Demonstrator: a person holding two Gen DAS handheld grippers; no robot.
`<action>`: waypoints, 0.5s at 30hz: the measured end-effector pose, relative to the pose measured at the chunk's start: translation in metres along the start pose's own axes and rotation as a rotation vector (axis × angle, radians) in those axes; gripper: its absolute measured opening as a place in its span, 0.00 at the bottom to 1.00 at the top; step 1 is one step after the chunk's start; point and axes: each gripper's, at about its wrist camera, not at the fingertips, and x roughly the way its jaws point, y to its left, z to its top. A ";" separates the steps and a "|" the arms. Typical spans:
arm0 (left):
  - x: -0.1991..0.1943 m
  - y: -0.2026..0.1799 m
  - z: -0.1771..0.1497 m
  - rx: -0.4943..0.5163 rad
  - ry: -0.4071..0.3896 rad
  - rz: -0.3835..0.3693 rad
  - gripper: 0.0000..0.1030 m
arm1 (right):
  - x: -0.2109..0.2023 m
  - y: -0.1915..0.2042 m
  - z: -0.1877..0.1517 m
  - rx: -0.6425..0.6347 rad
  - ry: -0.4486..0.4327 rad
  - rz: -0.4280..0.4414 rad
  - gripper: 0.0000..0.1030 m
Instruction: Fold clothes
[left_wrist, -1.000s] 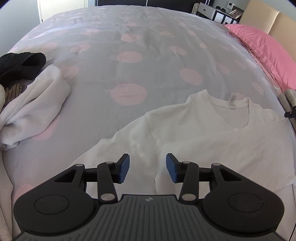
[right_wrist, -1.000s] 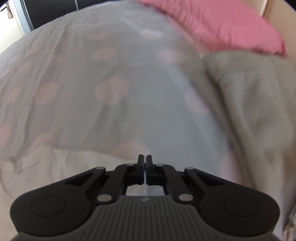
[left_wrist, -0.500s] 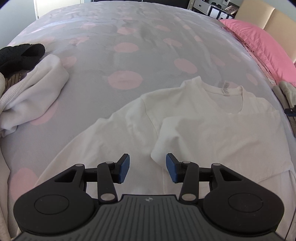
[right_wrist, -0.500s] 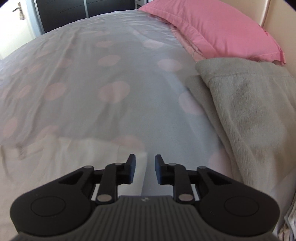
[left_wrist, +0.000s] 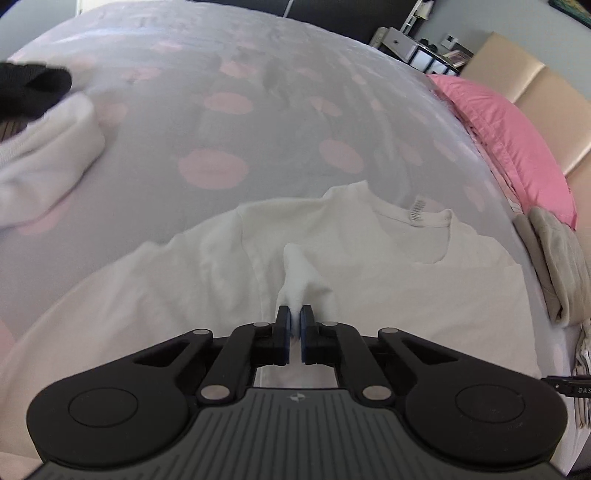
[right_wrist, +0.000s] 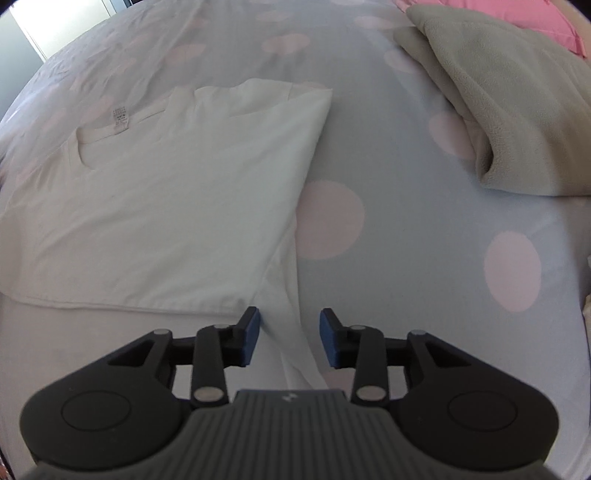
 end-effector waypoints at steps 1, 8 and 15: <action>-0.005 -0.003 0.004 0.023 0.006 0.034 0.03 | 0.002 0.001 -0.001 -0.015 0.004 -0.006 0.44; -0.013 0.002 0.009 0.069 0.072 0.147 0.28 | 0.006 0.006 0.000 -0.063 0.012 -0.020 0.44; -0.026 0.013 -0.017 0.071 0.063 0.071 0.40 | -0.001 0.006 -0.003 -0.106 -0.009 -0.025 0.46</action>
